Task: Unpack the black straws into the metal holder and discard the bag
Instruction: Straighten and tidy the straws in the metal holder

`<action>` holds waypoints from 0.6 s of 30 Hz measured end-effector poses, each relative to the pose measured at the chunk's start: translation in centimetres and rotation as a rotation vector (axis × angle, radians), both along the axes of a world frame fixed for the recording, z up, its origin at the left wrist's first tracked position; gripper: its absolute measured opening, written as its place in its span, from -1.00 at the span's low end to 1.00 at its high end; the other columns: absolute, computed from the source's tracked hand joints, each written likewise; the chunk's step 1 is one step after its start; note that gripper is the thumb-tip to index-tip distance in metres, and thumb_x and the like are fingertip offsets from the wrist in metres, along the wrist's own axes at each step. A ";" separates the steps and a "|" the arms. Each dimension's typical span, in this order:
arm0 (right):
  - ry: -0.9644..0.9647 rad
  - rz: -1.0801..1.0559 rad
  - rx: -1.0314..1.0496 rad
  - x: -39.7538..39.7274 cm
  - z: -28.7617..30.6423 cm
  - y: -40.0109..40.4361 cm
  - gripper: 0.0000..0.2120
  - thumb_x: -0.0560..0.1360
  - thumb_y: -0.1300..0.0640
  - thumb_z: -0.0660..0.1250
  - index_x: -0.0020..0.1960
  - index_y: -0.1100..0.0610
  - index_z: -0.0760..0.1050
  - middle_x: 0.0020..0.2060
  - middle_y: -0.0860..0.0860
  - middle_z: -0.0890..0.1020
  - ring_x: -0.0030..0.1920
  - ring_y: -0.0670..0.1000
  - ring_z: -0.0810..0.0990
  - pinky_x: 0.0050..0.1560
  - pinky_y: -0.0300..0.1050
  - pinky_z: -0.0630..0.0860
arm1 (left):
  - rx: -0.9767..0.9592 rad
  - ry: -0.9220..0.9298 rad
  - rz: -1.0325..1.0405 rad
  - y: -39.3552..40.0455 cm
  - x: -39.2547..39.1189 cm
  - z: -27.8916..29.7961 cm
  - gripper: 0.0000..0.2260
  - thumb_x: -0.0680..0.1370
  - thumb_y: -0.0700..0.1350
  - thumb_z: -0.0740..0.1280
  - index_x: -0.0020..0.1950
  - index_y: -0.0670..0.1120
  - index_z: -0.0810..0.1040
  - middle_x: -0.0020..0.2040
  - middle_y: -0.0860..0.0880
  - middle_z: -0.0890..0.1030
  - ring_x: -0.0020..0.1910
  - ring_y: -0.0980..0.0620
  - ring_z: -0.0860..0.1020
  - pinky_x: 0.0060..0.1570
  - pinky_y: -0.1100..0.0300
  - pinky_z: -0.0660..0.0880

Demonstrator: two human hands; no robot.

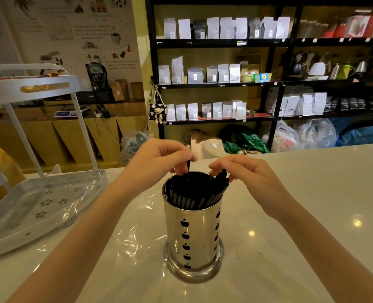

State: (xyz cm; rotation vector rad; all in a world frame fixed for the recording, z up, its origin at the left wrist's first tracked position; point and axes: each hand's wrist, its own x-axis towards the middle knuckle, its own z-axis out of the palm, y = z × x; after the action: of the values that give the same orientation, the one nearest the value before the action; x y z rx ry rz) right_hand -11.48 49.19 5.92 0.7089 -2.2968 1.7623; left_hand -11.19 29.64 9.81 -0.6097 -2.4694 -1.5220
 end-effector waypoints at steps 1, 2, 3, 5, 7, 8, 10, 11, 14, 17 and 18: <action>-0.001 -0.002 0.000 0.0 0.0 0.0 -0.69 0.56 0.16 0.16 -0.15 -0.08 0.63 -0.22 -0.21 0.69 -0.14 -0.25 0.58 -0.15 -0.39 0.47 | -0.005 -0.022 0.003 -0.2 -0.2 -0.4 -0.82 0.51 -0.17 0.27 -0.22 -0.01 0.64 -0.46 0.08 0.59 -0.42 0.22 0.54 -0.31 0.40 0.51; -0.002 -0.005 0.002 -0.1 -0.1 0.1 -0.69 0.56 0.16 0.15 -0.15 -0.09 0.63 -0.22 -0.21 0.69 -0.13 -0.25 0.58 -0.15 -0.39 0.47 | -0.009 -0.036 0.003 -0.4 -0.3 -0.8 -0.81 0.51 -0.16 0.27 -0.22 -0.01 0.64 -0.46 0.08 0.59 -0.41 0.22 0.54 -0.32 0.40 0.51; -0.002 -0.007 0.002 -0.2 -0.1 0.1 -0.68 0.56 0.16 0.15 -0.16 -0.10 0.63 -0.22 -0.20 0.69 -0.13 -0.23 0.58 -0.15 -0.39 0.48 | -0.018 -0.049 0.000 -0.5 -0.4 -1.1 -0.81 0.51 -0.16 0.27 -0.22 -0.01 0.65 -0.46 0.08 0.59 -0.41 0.23 0.53 -0.32 0.41 0.50; -0.002 -0.008 -0.007 -0.3 -0.1 0.2 -0.67 0.57 0.16 0.15 -0.17 -0.11 0.63 -0.22 -0.17 0.69 -0.12 -0.20 0.58 -0.16 -0.37 0.48 | -0.043 -0.072 -0.011 -0.7 -0.3 -1.5 -0.80 0.51 -0.15 0.26 -0.21 0.01 0.65 -0.45 0.12 0.59 -0.38 0.25 0.53 -0.30 0.43 0.48; -0.002 -0.006 -0.025 -0.4 -0.2 0.2 -0.66 0.57 0.17 0.15 -0.17 -0.11 0.63 -0.22 -0.15 0.70 -0.10 -0.15 0.59 -0.15 -0.35 0.49 | -0.049 -0.075 -0.011 -0.9 -0.3 -1.6 -0.78 0.51 -0.15 0.26 -0.22 0.06 0.64 -0.40 0.18 0.63 -0.30 0.29 0.55 -0.27 0.44 0.47; -0.002 -0.006 -0.034 -0.4 -0.2 0.2 -0.66 0.57 0.17 0.16 -0.17 -0.11 0.64 -0.22 -0.14 0.70 -0.09 -0.12 0.59 -0.15 -0.34 0.49 | -0.052 -0.068 -0.003 -1.0 -0.3 -1.7 -0.78 0.51 -0.14 0.26 -0.23 0.09 0.64 -0.35 0.21 0.64 -0.24 0.32 0.56 -0.23 0.43 0.45; 0.004 -0.005 -0.037 -0.5 -0.3 0.1 -0.68 0.57 0.15 0.17 -0.18 -0.11 0.64 -0.23 -0.14 0.70 -0.08 -0.11 0.59 -0.14 -0.32 0.49 | -0.052 -0.061 0.001 -1.2 -0.1 -1.7 -0.79 0.50 -0.12 0.28 -0.22 0.10 0.65 -0.29 0.25 0.65 -0.15 0.37 0.55 -0.14 0.38 0.40; 0.005 -0.003 -0.035 -0.5 -0.4 0.0 -0.68 0.57 0.14 0.17 -0.18 -0.11 0.64 -0.23 -0.15 0.70 -0.09 -0.12 0.60 -0.14 -0.32 0.50 | -0.047 -0.066 -0.006 -1.3 0.0 -1.7 -0.79 0.50 -0.12 0.28 -0.21 0.11 0.66 -0.27 0.26 0.65 -0.13 0.37 0.55 -0.11 0.35 0.39; -0.004 -0.004 -0.038 -0.4 -0.3 -0.1 -0.67 0.57 0.17 0.14 -0.17 -0.09 0.63 -0.26 -0.19 0.69 -0.13 -0.19 0.59 -0.14 -0.36 0.49 | -0.048 -0.071 -0.038 -1.7 0.5 -1.8 -0.77 0.50 -0.11 0.27 -0.21 0.15 0.67 -0.23 0.23 0.67 -0.06 0.31 0.57 -0.06 0.42 0.44; 0.004 -0.011 -0.049 -0.4 -0.4 0.0 -0.67 0.57 0.16 0.13 -0.16 -0.07 0.63 -0.26 -0.17 0.69 -0.11 -0.16 0.59 -0.14 -0.36 0.50 | -0.033 -0.069 -0.059 -1.7 1.1 -1.9 -0.73 0.55 -0.07 0.18 -0.17 0.16 0.65 -0.23 0.30 0.67 -0.08 0.38 0.57 -0.17 0.61 0.39; 0.007 -0.015 -0.053 -0.5 -0.5 0.0 -0.67 0.57 0.16 0.13 -0.16 -0.07 0.63 -0.26 -0.15 0.69 -0.10 -0.14 0.59 -0.13 -0.35 0.50 | -0.018 -0.073 -0.048 -1.8 1.4 -2.0 -0.71 0.56 -0.06 0.13 -0.17 0.14 0.63 -0.25 0.33 0.66 -0.12 0.41 0.56 -0.22 0.67 0.34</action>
State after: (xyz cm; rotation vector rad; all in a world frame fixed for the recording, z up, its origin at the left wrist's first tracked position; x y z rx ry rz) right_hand -11.94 49.19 5.46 0.6865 -2.2362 1.8036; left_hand -9.84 27.86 7.84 -0.6313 -2.5425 -1.5684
